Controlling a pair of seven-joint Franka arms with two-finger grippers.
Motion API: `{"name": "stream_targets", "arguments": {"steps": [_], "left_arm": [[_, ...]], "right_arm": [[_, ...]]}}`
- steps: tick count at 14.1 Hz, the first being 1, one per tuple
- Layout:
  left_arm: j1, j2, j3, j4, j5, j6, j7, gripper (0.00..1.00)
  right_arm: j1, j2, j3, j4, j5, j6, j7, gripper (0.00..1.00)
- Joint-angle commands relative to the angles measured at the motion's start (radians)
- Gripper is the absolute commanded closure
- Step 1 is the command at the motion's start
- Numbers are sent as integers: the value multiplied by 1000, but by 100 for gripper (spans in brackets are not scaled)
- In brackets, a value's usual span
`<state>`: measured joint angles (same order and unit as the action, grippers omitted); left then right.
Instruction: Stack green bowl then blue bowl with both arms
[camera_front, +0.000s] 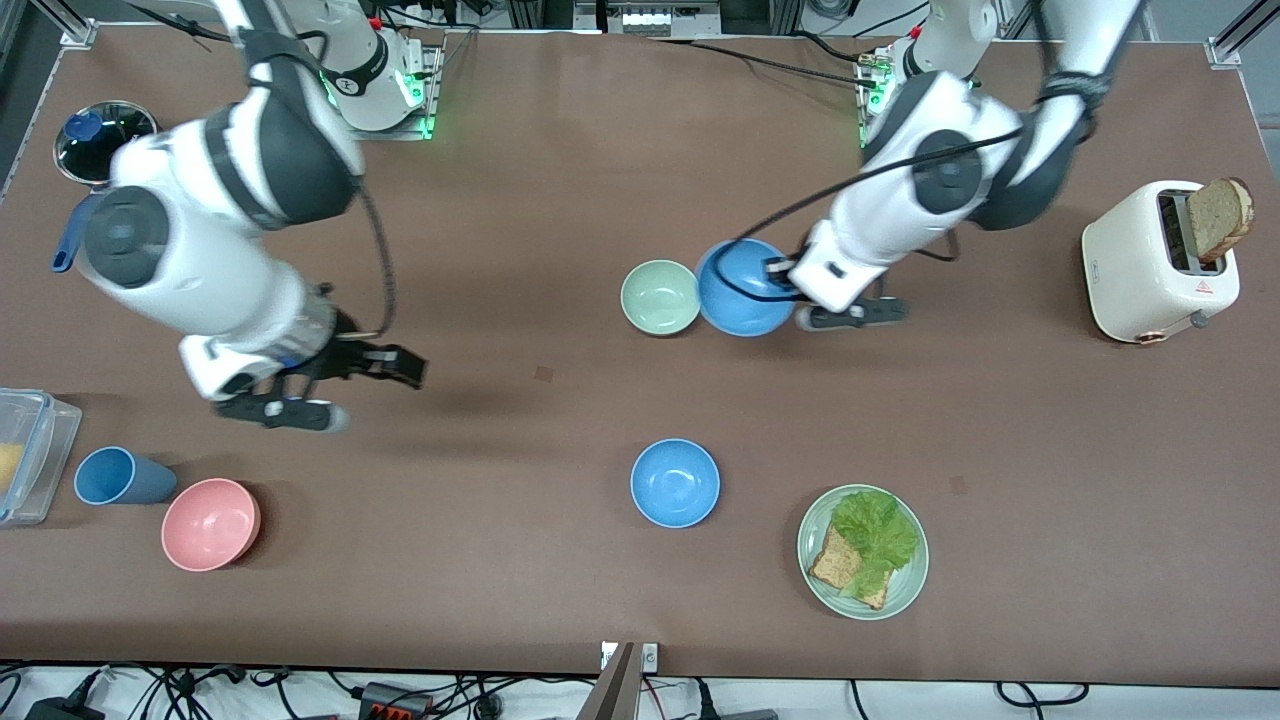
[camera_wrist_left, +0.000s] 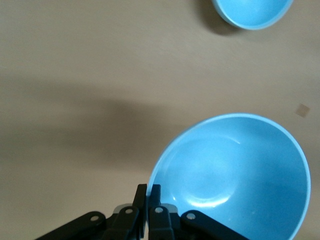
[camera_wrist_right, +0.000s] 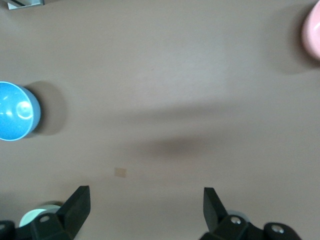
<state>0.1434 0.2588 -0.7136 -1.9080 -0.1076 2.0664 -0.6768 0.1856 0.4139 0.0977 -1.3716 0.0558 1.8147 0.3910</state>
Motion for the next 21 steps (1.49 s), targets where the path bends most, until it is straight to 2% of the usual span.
{"name": "stream_targets", "arguments": {"steps": [1,4,5,7,9,10,13,18,21], "left_arm": [[-50,75,-3,6,52,70,-52,100],[-151,129,6,7,107,141,-148,100],[-156,144,8,7,164,153,-174,100],[-162,201,6,39,261,155,-222,100],[-191,224,8,47,328,155,-269,100],[-192,234,8,47,341,155,-273,100],[-196,279,9,49,376,195,-274,100],[-219,298,11,37,384,190,-271,100],[-220,303,10,35,398,187,-274,98]], "right_arm": [[-69,-10,5,46,-11,-64,-60,0],[-167,-55,7,40,-14,-74,-185,0],[-198,-61,1,40,-14,-74,-226,0],[-219,-90,-47,39,-17,-87,-300,0],[-212,-118,-127,45,-14,-204,-394,0],[-218,-135,-134,45,-13,-222,-420,0],[-225,-175,-131,26,-17,-227,-417,0],[-235,-248,-130,-72,-21,-216,-425,0],[-229,-343,-127,-211,-59,-172,-425,0]]}}
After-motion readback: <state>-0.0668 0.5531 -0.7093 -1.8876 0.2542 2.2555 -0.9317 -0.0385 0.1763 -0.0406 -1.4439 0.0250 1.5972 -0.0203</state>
